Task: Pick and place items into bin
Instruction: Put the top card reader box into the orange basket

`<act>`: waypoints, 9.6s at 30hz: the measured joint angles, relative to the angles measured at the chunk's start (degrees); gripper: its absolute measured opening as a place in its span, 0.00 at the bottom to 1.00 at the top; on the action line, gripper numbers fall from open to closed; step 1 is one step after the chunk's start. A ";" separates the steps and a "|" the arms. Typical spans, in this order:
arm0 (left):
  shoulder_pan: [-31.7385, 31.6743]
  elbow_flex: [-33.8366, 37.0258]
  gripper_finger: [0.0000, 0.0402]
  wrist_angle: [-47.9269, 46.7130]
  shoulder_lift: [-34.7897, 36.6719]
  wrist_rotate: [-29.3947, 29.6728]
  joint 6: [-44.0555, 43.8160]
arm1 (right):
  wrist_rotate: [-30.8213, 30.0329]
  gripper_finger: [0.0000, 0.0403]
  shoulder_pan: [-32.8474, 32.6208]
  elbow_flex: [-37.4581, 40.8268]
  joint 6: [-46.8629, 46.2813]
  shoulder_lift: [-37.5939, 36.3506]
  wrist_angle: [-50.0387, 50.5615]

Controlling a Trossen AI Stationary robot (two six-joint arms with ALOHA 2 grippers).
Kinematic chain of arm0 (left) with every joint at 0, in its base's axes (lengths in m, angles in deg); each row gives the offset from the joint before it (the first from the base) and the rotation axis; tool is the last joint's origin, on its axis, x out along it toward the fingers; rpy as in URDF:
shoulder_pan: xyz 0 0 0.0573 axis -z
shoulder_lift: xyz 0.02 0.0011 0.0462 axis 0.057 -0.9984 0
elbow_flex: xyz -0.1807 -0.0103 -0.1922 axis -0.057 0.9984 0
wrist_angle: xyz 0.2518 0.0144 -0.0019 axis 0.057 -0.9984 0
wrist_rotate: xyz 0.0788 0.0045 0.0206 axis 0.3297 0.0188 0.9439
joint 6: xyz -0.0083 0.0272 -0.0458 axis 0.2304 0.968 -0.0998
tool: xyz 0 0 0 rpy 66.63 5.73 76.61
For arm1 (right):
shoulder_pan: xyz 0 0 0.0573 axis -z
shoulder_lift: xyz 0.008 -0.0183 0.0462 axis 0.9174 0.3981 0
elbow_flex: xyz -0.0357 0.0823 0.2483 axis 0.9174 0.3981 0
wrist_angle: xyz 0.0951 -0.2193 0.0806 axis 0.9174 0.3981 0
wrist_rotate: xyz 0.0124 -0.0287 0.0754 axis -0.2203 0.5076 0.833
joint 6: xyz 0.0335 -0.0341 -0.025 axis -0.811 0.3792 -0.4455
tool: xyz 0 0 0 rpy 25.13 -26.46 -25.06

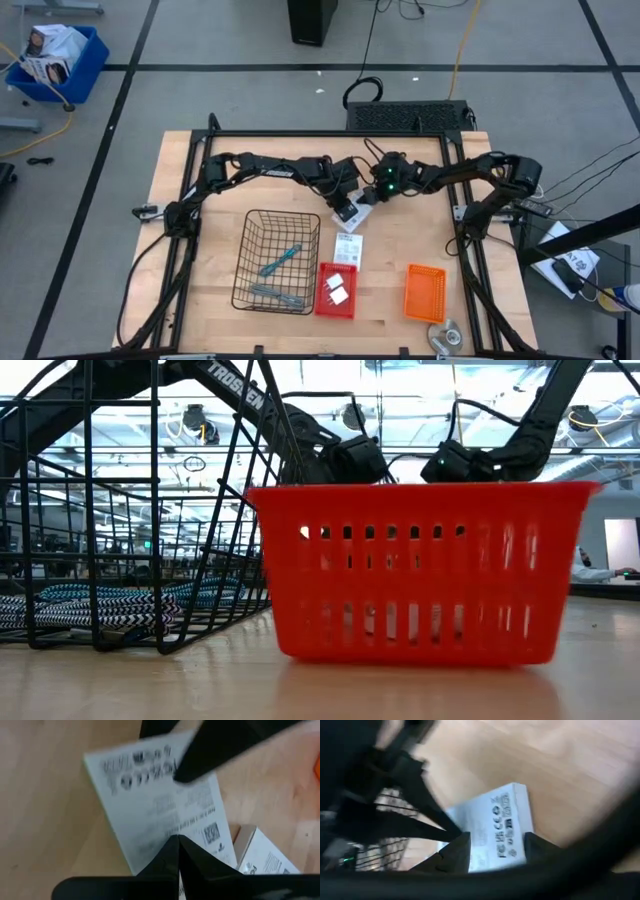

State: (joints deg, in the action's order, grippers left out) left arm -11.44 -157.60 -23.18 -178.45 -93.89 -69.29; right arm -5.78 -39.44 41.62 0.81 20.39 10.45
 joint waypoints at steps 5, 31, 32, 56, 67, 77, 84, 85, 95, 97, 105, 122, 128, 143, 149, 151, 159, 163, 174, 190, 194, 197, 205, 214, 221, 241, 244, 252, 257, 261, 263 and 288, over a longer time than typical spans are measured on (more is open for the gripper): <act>0.45 -0.02 0.02 1.47 0.04 1.32 -0.36 | 2.49 0.43 -0.84 0.00 -0.32 -0.03 -6.07; 5.06 0.09 0.01 -11.10 13.86 8.95 2.33 | -0.68 0.39 -0.57 -0.39 2.18 -1.30 -6.85; 5.10 0.09 0.02 -11.10 13.73 8.94 2.13 | -1.34 0.38 -0.27 -0.39 2.21 -1.28 -6.80; -2.18 -0.29 0.02 -2.58 0.13 -2.69 -1.66 | -6.45 0.38 -1.81 -0.31 3.45 -1.26 2.29; -4.59 0.16 0.02 3.74 1.83 -3.49 -2.98 | -6.49 0.38 1.45 -0.31 5.22 -1.97 2.03; -2.94 0.05 0.01 -4.38 7.56 9.13 -0.95 | -16.90 0.38 -0.18 -0.39 4.47 -11.87 13.96; -4.75 0.06 0.03 -5.95 6.10 11.24 -1.63 | -20.55 0.38 -2.03 -0.35 1.93 -10.91 16.46; -4.99 0.04 0.01 -5.73 6.01 11.28 -1.58 | -21.35 0.38 -2.11 -0.35 1.94 -10.60 17.11; -4.99 0.04 0.01 -5.43 6.00 12.06 -1.75 | -21.45 0.38 -2.07 -0.35 -0.92 -4.73 12.84; -4.77 0.04 0.01 -5.43 5.99 12.69 -1.44 | -21.36 0.38 -2.07 -0.35 -1.30 -3.70 12.41; -4.21 0.01 0.01 -5.47 5.68 15.54 0.37 | -19.73 0.39 -2.11 -0.35 -1.49 -2.46 6.74; -3.64 -0.02 0.01 -6.87 5.22 9.90 1.35 | -18.35 0.39 -2.13 -0.33 -0.57 -2.46 6.55; -3.50 0.22 0.02 -7.79 3.50 9.07 1.02 | -17.71 0.39 -2.13 -0.32 0.02 -2.52 10.00; -4.06 0.39 0.01 -3.59 1.70 4.50 -0.92 | -15.47 0.39 -2.83 0.24 0.59 -2.49 8.11; -4.06 0.46 0.02 -6.32 1.09 4.79 -1.48 | -16.67 0.39 -2.75 0.35 3.39 -2.42 -1.46; -3.88 0.48 0.01 -6.44 1.12 4.89 -1.55 | -16.98 0.39 -2.77 0.33 3.45 -2.43 -4.00; -3.29 0.57 0.04 -2.94 0.68 5.39 -1.81 | -11.29 0.39 -3.48 0.13 3.41 -2.42 -11.93; -3.08 0.57 0.01 -2.35 0.70 6.46 -1.91 | -14.90 0.39 -4.08 0.00 2.72 -2.54 -12.12; -2.40 0.59 0.03 -1.47 0.74 6.60 -2.64 | -17.57 0.39 -5.55 -0.18 4.47 -2.74 -5.14; -2.29 0.61 0.07 -1.15 0.74 6.45 -2.60 | -24.57 0.04 -9.19 -0.09 9.06 -3.25 -1.15; -2.25 0.61 0.04 -1.02 0.74 6.37 -2.56 | -25.69 0.03 -9.95 -0.04 9.34 -4.83 0.11; -2.24 0.62 0.02 -1.09 1.13 6.33 -2.47 | -25.78 0.03 -10.35 0.00 9.56 -6.86 0.44; -1.65 0.79 0.06 -0.73 4.02 7.07 -1.64 | -25.06 0.00 -10.76 0.17 11.01 -13.25 6.60; -1.96 0.70 0.10 -1.46 4.46 9.03 -1.27 | -26.00 0.01 -10.38 0.13 12.66 -12.82 5.54; -2.03 0.70 0.05 -1.53 4.48 10.34 -1.65 | -25.62 0.05 -10.73 0.11 13.95 -12.05 4.60; -2.07 0.57 0.05 4.14 4.63 8.00 -3.42 | -29.80 0.44 -11.53 0.11 19.61 -10.37 5.42; -2.05 0.57 0.02 4.35 4.63 9.90 -3.08 | -31.55 0.47 -11.43 0.13 19.59 -8.67 6.88; -2.25 0.57 0.06 4.27 4.70 10.52 -2.85 | -31.99 0.47 -11.48 0.13 19.55 -8.51 6.31; -2.57 0.57 0.06 4.37 4.70 10.47 -2.51 | -33.98 0.44 -11.16 0.13 14.32 -8.51 8.01; -2.62 0.55 0.02 5.02 4.70 12.82 -3.20 | -36.76 0.41 -10.96 0.13 11.00 -8.51 9.80; -2.62 0.55 0.01 5.33 4.70 13.42 -3.18 | -36.75 0.40 -10.99 0.13 10.69 -8.51 10.65; -1.12 0.55 0.01 12.07 4.70 9.72 -2.09 | -42.61 0.04 -8.35 0.04 0.70 -16.59 30.83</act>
State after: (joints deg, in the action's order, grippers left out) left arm -12.56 -157.06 -11.11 -173.75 -84.17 -71.38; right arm -48.38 -47.78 41.66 1.51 3.80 41.28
